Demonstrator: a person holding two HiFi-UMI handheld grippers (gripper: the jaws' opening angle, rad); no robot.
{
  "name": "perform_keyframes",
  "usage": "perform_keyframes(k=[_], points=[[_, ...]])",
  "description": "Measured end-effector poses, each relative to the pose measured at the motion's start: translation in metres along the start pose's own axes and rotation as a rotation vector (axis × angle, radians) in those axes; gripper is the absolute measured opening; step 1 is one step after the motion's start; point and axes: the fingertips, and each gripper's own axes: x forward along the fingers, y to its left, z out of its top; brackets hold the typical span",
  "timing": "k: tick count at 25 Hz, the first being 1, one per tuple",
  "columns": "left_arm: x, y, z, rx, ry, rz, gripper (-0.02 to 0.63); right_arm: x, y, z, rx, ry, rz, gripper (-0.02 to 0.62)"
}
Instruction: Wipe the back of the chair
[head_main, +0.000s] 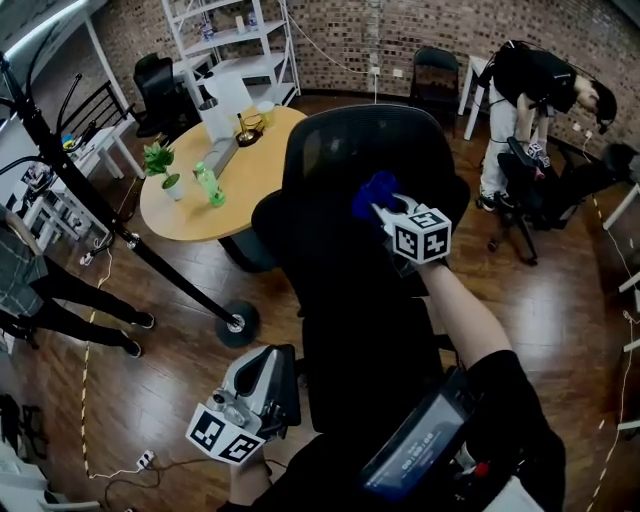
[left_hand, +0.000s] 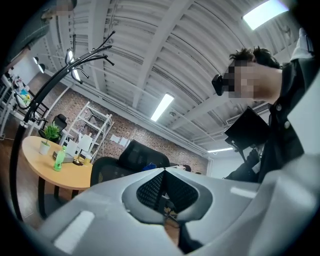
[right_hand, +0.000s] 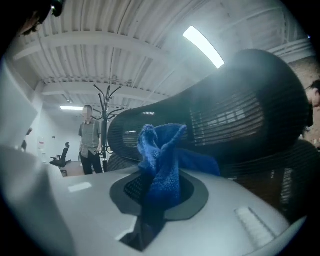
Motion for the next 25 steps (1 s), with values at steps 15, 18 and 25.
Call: perform_keyframes(k=[15, 18, 25], points=[[0.046, -0.027, -0.012, -0.008, 0.024, -0.083, 0.003, -0.135, -0.164, 0.003, 0.102, -0.059, -0.359, 0.052], [0.048, -0.027, -0.015, -0.014, 0.028, -0.088, 0.003, -0.167, -0.191, 0.011, 0.108, -0.091, -0.467, 0.052], [0.048, -0.027, -0.016, -0.023, 0.029, -0.090, 0.003, -0.204, -0.211, 0.012, 0.022, -0.102, -0.756, 0.052]])
